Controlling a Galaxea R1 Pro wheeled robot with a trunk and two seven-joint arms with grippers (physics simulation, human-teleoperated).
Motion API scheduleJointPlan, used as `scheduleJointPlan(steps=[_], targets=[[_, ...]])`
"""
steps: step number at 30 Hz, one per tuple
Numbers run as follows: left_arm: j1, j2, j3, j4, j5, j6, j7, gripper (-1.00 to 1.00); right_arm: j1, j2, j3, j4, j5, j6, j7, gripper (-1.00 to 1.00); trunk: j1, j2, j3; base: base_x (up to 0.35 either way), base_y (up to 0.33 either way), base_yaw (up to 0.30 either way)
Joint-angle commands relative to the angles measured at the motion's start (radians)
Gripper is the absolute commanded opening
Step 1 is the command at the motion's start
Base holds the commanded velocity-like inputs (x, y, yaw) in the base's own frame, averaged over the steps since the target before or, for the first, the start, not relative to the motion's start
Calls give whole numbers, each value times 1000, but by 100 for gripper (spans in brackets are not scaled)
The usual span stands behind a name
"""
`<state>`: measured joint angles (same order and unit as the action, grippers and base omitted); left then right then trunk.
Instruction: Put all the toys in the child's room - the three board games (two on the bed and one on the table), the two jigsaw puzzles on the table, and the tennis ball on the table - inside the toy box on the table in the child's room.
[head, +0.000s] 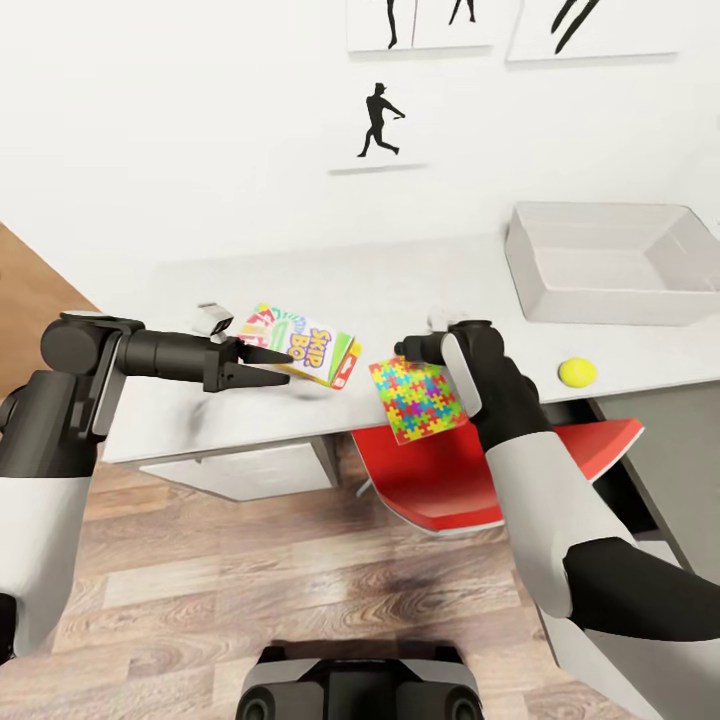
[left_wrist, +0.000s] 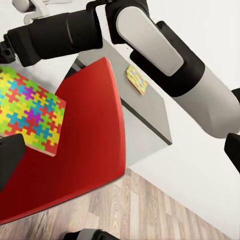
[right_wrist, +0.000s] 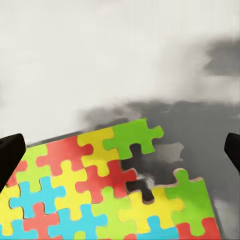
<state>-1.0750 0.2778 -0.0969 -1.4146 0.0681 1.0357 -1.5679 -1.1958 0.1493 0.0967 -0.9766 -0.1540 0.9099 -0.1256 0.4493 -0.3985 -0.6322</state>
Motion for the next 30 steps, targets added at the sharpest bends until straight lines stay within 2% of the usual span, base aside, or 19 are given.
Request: scheduleJointPlan(steps=[1,7,17,24,30], targets=[[-1,1,-2,0,3,11,-1,100,-1,0,1,-8,-11,4,-10,100,1,-2,0,0,0,0],[0,4,2,1,3,11,-1,100,-1,0,1,-54,-11,27,-10,100,1,-2,10,0,0,0],[4,15,36,6,2,11,-2,100,17,-1,-5,-155,-11,86,-11,100,1,-2,26,0,0,0],[10,53,44,15,4,11,-3,100,63,-11,-30,-276,-14,134,-10,100,1,-2,37,0,0,0],[35,94,46,20,9,11,-3,100,139,-40,-61,-425,-24,137,-8,100,1,-2,47,0,0,0]])
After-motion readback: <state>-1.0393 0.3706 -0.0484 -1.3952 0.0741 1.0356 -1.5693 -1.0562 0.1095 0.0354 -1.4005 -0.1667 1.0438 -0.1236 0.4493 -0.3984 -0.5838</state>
